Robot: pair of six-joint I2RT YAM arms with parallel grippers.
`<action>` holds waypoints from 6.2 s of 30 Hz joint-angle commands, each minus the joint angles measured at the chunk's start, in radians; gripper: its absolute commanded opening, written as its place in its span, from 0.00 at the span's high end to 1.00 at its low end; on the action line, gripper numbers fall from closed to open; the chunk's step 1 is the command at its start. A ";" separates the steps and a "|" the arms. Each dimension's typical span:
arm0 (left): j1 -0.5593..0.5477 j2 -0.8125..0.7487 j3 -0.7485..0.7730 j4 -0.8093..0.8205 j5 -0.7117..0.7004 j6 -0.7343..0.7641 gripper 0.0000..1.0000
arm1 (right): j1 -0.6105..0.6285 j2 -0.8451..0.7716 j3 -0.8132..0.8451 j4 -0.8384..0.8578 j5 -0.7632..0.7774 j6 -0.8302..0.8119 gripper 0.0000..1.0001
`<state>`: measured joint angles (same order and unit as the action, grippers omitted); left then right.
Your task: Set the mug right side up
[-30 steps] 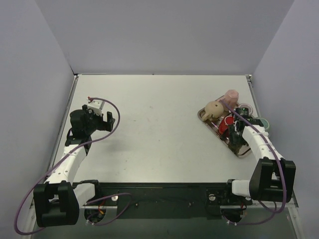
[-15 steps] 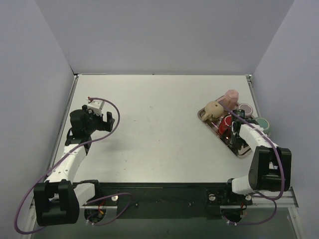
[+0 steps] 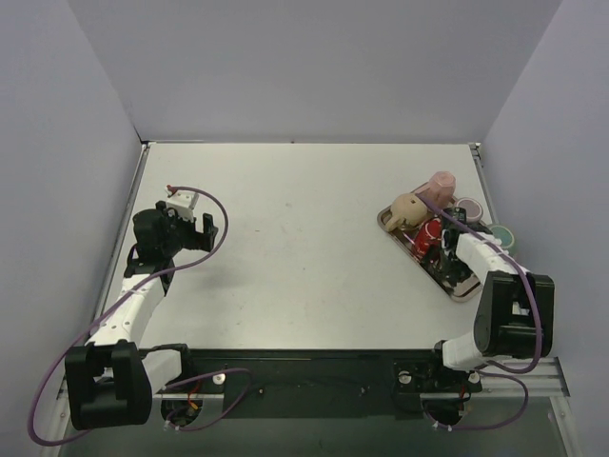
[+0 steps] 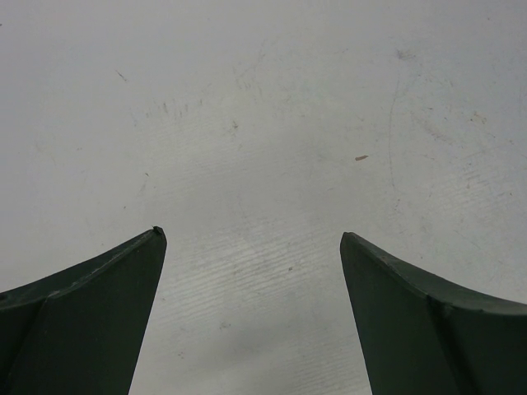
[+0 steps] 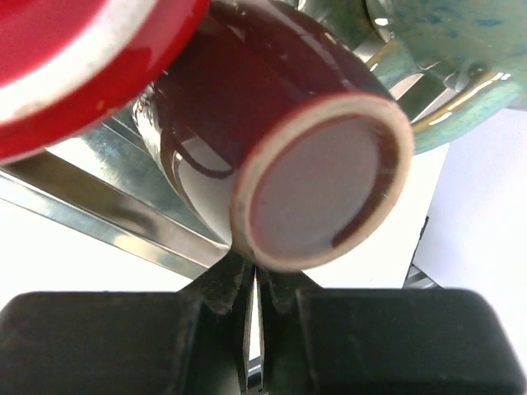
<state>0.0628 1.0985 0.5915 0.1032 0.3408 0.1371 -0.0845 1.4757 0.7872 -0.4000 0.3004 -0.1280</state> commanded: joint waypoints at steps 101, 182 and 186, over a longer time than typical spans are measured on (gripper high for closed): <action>-0.294 0.018 0.422 0.425 0.813 -1.134 0.01 | 0.939 -0.333 0.563 0.498 -0.537 0.352 1.00; -0.236 0.400 1.068 -1.180 0.049 0.549 0.07 | 0.193 0.242 0.265 0.070 0.009 0.706 0.79; -0.248 0.393 1.074 -1.223 0.084 0.549 0.07 | 0.195 0.164 0.215 0.084 0.016 0.700 1.00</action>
<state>-0.1715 1.5299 1.6608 -1.0988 0.3538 0.6743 0.1001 1.6943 1.0542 -0.3531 0.3229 0.5751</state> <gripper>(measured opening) 0.929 0.084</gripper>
